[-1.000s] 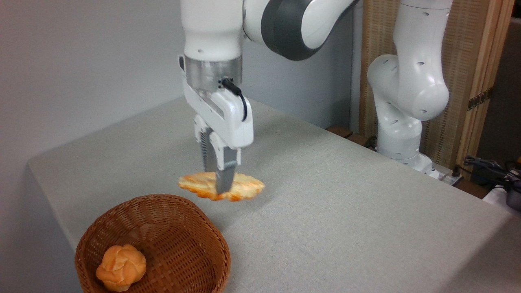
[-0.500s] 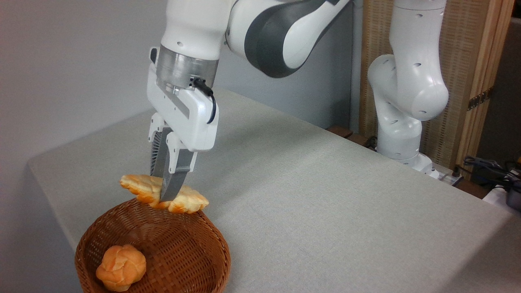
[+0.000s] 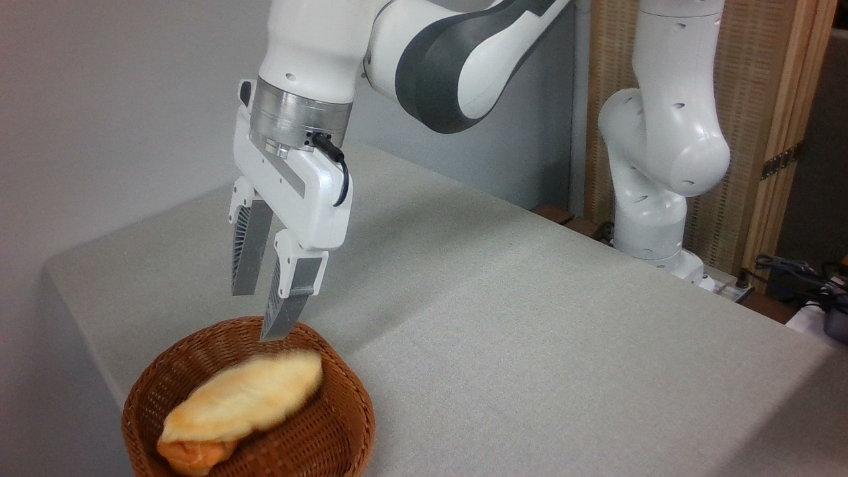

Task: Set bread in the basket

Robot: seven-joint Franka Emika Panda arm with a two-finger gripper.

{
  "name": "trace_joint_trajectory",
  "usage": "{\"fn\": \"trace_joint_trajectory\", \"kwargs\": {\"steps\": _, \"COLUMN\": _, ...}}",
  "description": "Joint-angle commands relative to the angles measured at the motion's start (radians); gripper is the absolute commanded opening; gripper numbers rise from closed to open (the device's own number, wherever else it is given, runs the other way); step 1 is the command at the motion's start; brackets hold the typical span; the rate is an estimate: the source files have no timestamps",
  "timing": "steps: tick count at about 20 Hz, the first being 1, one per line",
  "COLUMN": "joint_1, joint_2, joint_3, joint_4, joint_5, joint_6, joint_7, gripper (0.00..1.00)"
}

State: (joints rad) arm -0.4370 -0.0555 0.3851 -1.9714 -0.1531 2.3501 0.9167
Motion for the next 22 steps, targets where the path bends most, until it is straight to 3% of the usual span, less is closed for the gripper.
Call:
{"fn": "trace_joint_trajectory", "kwargs": {"steps": 1, "joint_1": -0.006, "joint_2": -0.006, "joint_3": 0.006, "joint_4": 0.009, "joint_5": -0.022, "joint_6": 0.001, "joint_7": 0.001, "gripper": 1.0}}
{"fn": "trace_joint_trajectory", "kwargs": {"steps": 6, "joint_1": -0.009, "joint_2": -0.055, "joint_3": -0.015, "joint_4": 0.014, "joint_5": -0.005, "joint_6": -0.054, "joint_7": -0.094, "gripper": 1.0}}
{"fn": "trace_joint_trajectory", "kwargs": {"steps": 9, "joint_1": -0.009, "joint_2": -0.072, "joint_3": -0.043, "joint_4": 0.019, "joint_5": 0.049, "joint_6": -0.167, "joint_7": -0.117, "gripper": 1.0}}
{"fn": "trace_joint_trajectory", "kwargs": {"steps": 12, "joint_1": -0.009, "joint_2": -0.072, "joint_3": -0.057, "joint_4": 0.061, "joint_5": 0.096, "joint_6": -0.289, "joint_7": -0.223, "gripper": 1.0}}
{"fn": "trace_joint_trajectory", "kwargs": {"steps": 18, "joint_1": -0.009, "joint_2": -0.06, "joint_3": -0.104, "joint_4": 0.069, "joint_5": 0.131, "joint_6": -0.451, "joint_7": -0.24, "gripper": 1.0}}
{"fn": "trace_joint_trajectory", "kwargs": {"steps": 22, "joint_1": -0.008, "joint_2": -0.061, "joint_3": -0.097, "joint_4": 0.075, "joint_5": 0.162, "joint_6": -0.522, "joint_7": -0.242, "gripper": 1.0}}
